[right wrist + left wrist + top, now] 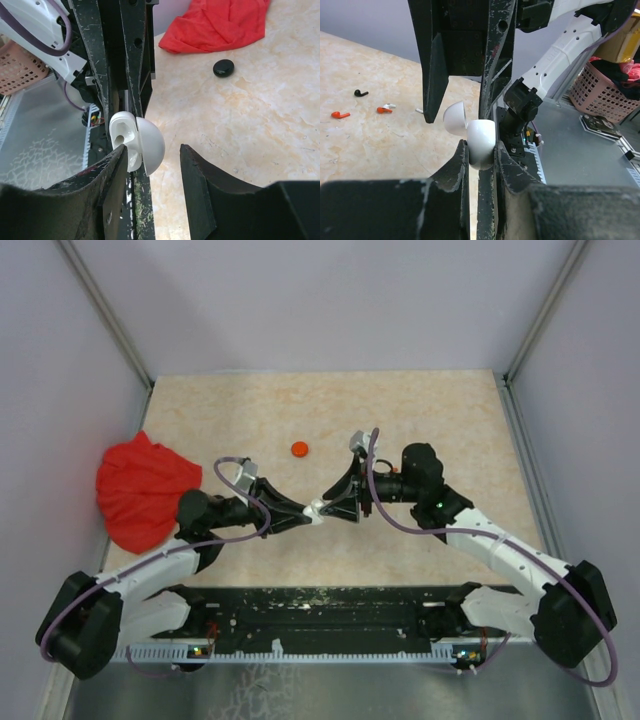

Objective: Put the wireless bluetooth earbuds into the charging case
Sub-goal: Open the charging case.

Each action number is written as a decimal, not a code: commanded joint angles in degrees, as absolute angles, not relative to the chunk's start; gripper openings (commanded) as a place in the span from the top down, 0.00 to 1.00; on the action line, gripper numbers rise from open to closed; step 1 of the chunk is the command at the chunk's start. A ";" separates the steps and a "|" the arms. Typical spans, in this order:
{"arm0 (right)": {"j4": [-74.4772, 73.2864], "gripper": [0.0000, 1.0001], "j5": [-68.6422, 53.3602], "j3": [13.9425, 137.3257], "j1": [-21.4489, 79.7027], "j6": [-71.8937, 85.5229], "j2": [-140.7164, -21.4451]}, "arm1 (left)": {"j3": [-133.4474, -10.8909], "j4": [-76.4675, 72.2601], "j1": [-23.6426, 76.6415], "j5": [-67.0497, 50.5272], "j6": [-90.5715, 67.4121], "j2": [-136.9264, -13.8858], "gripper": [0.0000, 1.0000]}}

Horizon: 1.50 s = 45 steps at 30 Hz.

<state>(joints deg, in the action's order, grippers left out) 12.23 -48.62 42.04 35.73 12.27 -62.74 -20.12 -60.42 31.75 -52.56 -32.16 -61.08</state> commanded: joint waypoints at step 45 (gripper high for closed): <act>-43.58 1.00 -32.33 74.30 44.07 -16.42 -69.72 | -34.45 -24.26 35.23 -56.81 -11.49 -59.24 0.37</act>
